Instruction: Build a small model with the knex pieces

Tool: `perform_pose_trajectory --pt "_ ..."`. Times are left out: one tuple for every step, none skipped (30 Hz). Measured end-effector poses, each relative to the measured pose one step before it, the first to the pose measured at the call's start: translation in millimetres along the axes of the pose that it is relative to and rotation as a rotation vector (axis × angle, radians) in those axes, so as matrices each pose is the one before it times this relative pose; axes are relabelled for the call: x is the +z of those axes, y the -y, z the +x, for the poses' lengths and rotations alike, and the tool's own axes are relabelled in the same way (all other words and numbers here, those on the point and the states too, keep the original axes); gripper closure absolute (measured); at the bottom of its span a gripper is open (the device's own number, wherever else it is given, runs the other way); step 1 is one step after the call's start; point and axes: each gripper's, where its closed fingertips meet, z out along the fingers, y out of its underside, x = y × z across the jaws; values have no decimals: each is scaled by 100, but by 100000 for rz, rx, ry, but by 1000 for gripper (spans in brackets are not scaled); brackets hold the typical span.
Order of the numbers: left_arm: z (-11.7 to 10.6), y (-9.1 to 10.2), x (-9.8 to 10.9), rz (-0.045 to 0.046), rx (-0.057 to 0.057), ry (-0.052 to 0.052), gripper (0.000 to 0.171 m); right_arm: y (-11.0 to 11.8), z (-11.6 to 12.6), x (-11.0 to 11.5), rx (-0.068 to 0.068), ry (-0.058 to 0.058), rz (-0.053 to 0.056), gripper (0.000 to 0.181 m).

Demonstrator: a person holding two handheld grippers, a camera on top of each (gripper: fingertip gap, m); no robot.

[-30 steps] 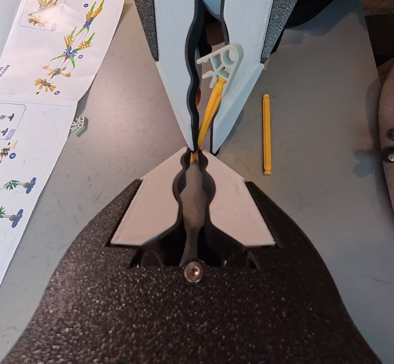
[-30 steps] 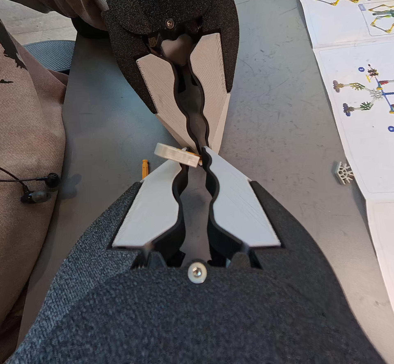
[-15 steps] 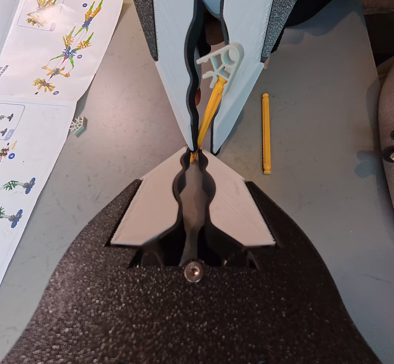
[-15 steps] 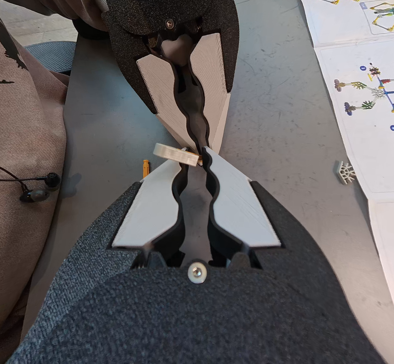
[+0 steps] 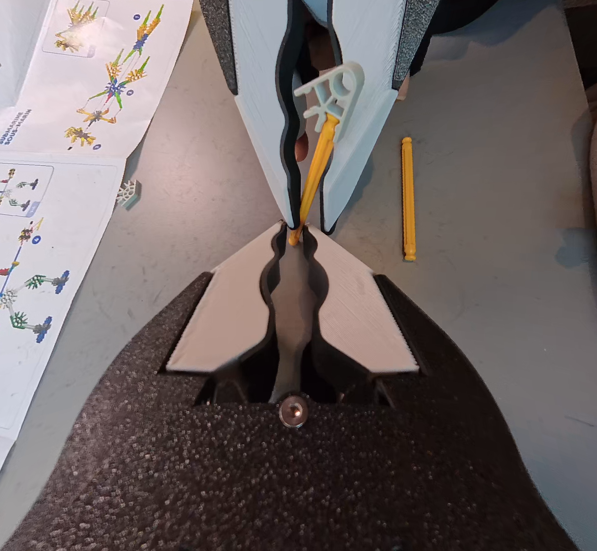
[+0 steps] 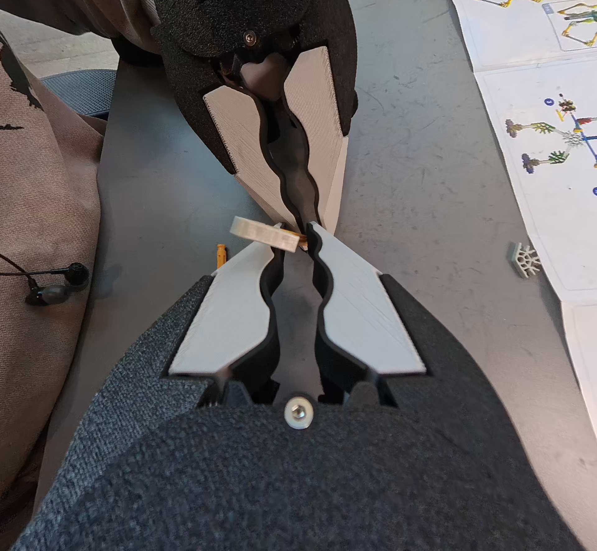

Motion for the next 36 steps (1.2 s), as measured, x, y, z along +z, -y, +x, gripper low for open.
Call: perform_pose_trajectory --pt "-109 -8 -34 -43 713 806 161 17 36 -1 30 -258 224 170" --pt "-39 -15 -23 -35 484 272 161 30 18 4 232 -72 299 169" --pt "-38 10 -33 94 337 180 161 62 44 -1 405 -92 525 169" --pt "-15 40 -74 332 406 56 163 120 72 -44 334 -263 863 169" --pt "-30 90 -80 623 12 -3 164 128 40 -78 324 153 791 169" --pt "-65 103 -83 627 -487 62 164 143 62 -100 560 58 808 170" --pt "-98 115 -96 635 -540 107 164 153 86 -91 501 -62 825 170" --pt "-91 120 -99 655 -382 136 164 163 74 -90 297 -170 832 170" --pt "-78 101 -89 610 -322 131 165 136 80 -89 103 -330 693 170" --pt "-34 100 -85 647 -299 -32 166 128 145 -109 28 -632 593 170" --pt "-78 77 -78 591 -155 235 166 122 111 -111 171 -340 664 171" --pt "-84 78 -75 460 -288 257 166 143 96 -132 277 -161 904 171" --pt "-62 62 -69 386 -292 54 166 159 100 -116 362 -220 1056 171" --pt "-43 62 -61 342 -440 -127 166 151 62 -115 287 -49 968 171" --pt "-37 45 -47 315 -521 -169 166 177 68 -114 193 -138 1115 171" --pt "-32 36 -50 361 -499 -188 166 198 77 -121 138 -295 1258 172" --pt "-67 13 -48 252 -525 -76 166 167 72 -116 170 -168 1106 172" --pt "-109 48 -54 415 -483 147 166 144 95 -122 193 -265 990 172" --pt "-128 20 -72 260 -567 180 166 159 152 -148 139 -523 1163 172" --pt "-185 11 -85 256 -474 460 166 200 146 -181 110 -505 1409 173" --pt "-216 12 -93 306 -346 626 166 230 148 -219 124 -454 1773 173" --pt "-219 13 -119 254 -466 601 166 312 141 -241 121 -359 2185 173" --pt "-257 33 -152 456 -662 780 166 344 167 -262 249 -325 2475 173" --pt "-273 54 -157 638 -924 617 166 360 234 -259 324 -619 2585 172" --pt "-300 73 -183 780 -1357 622 166 366 292 -270 192 -899 2581 170" --pt "-352 97 -193 966 -1542 727 166 297 290 -235 39 -788 2106 168" --pt "-311 75 -170 766 -1470 478 166 204 281 -195 -214 -714 1560 167" --pt "-320 27 -146 531 -1293 606 166 144 249 -169 -704 -743 1346 166" --pt "-355 13 -119 398 -891 1042 166 114 216 -132 -908 -693 1334 165" --pt "-281 -23 -74 74 -485 802 166 130 154 -103 -865 -398 1566 164" --pt "-209 -46 -27 -108 -290 637 166 138 106 -77 -553 -230 1613 163" --pt "-187 -40 -2 14 -295 745 166 93 95 -36 -306 -57 1245 162" --pt "-88 -53 22 -152 -212 242 166 29 98 -4 -172 -160 771 161" --pt "-27 -100 61 -399 -190 11 166 12 148 19 -173 -474 375 161" --pt "6 -89 68 -373 155 56 166 60 104 50 -456 -388 360 160" --pt "61 -54 66 -258 245 -184 166 68 46 101 -384 -366 43 160"
